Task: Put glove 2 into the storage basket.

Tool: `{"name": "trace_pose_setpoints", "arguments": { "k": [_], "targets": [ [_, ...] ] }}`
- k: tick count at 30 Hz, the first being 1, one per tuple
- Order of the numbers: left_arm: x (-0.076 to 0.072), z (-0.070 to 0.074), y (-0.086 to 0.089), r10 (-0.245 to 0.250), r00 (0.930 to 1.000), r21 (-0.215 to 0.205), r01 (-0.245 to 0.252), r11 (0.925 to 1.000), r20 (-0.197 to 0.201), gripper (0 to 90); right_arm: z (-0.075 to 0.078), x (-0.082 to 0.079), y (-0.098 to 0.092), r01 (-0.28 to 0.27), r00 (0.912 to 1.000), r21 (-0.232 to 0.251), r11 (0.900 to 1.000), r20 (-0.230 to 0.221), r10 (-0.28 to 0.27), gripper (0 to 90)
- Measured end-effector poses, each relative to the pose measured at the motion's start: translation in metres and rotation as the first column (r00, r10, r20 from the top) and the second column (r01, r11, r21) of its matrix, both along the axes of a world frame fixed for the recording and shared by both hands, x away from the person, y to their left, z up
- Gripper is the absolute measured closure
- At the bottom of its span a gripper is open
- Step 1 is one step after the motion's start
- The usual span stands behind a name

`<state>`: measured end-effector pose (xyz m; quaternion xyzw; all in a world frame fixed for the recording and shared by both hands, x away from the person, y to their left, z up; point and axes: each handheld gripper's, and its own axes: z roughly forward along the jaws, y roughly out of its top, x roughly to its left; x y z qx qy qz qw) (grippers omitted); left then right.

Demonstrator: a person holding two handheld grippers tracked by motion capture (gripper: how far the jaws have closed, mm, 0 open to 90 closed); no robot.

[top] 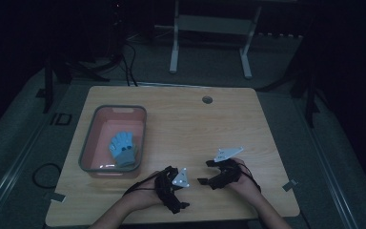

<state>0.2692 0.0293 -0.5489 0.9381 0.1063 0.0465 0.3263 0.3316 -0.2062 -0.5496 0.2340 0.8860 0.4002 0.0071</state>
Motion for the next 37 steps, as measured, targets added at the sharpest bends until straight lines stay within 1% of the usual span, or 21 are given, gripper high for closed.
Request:
{"name": "trace_pose_setpoints", "arguments": {
  "k": [1,4,6,9,11,14,16,18,20,21,25,30,37],
  "targets": [
    [-0.001,-0.001,0.000,-0.001,1.0000,0.000,0.001,1.0000,0.000,5.7,-0.001,-0.001,-0.002,-0.002,1.0000,0.000,1.000,-0.005,0.002,15.0],
    [-0.002,-0.004,-0.001,-0.012,0.9999,0.006,0.012,0.9999,0.001,5.7,-0.005,-0.005,-0.006,-0.012,0.9999,-0.005,1.000,-0.002,0.012,14.7],
    [-0.002,-0.006,-0.001,-0.016,0.9999,-0.003,0.016,0.9999,-0.002,5.7,-0.007,-0.006,-0.009,-0.011,0.9999,0.008,1.000,0.000,0.011,14.7],
    [-0.003,-0.008,-0.002,-0.014,0.9999,-0.014,0.014,0.9998,0.004,5.7,-0.007,-0.005,-0.011,-0.002,0.9999,0.029,1.000,0.012,0.001,14.5],
    [-0.003,-0.008,-0.002,-0.019,0.9997,-0.012,0.019,0.9998,0.015,5.7,-0.007,-0.005,-0.013,0.003,0.9998,0.027,1.000,0.021,-0.003,14.3],
    [-0.003,-0.010,-0.001,-0.022,0.9997,-0.026,0.022,0.9994,0.009,5.7,-0.008,-0.006,-0.015,0.010,0.9994,0.020,1.000,0.033,-0.011,14.1],
    [-0.004,-0.011,-0.001,-0.017,0.9997,-0.021,0.017,0.9996,0.019,5.7,-0.008,-0.006,-0.018,0.017,0.9989,0.007,1.000,0.044,-0.017,13.8],
    [-0.004,-0.012,0.000,-0.016,0.9992,-0.024,0.016,0.9996,0.038,5.7,-0.008,-0.006,-0.020,0.024,0.9984,0.005,1.000,0.051,-0.024,13.7],
    [-0.004,-0.012,0.000,-0.016,0.9992,-0.024,0.016,0.9996,0.038,5.7,-0.008,-0.006,-0.021,0.030,0.9981,0.003,1.000,0.054,-0.030,13.7],
    [-0.004,-0.011,0.001,-0.004,0.9990,-0.053,0.006,0.9986,0.046,5.8,-0.007,-0.005,-0.023,0.038,0.9978,0.011,0.999,0.053,-0.039,13.6],
    [-0.003,-0.011,0.003,0.003,0.9988,-0.059,0.000,0.9983,0.048,5.8,-0.007,-0.004,-0.025,0.044,0.9972,0.012,0.999,0.061,-0.044,13.6],
    [-0.005,-0.011,0.006,0.018,0.9989,-0.088,-0.015,0.9960,0.042,5.8,-0.008,-0.003,-0.025,0.048,0.9966,0.006,0.999,0.067,-0.048,13.6],
    [-0.005,-0.011,0.008,0.019,0.9989,-0.094,-0.015,0.9954,0.044,5.8,-0.009,-0.002,-0.025,0.054,0.9964,0.003,0.999,0.066,-0.054,13.6]
  ]
}}
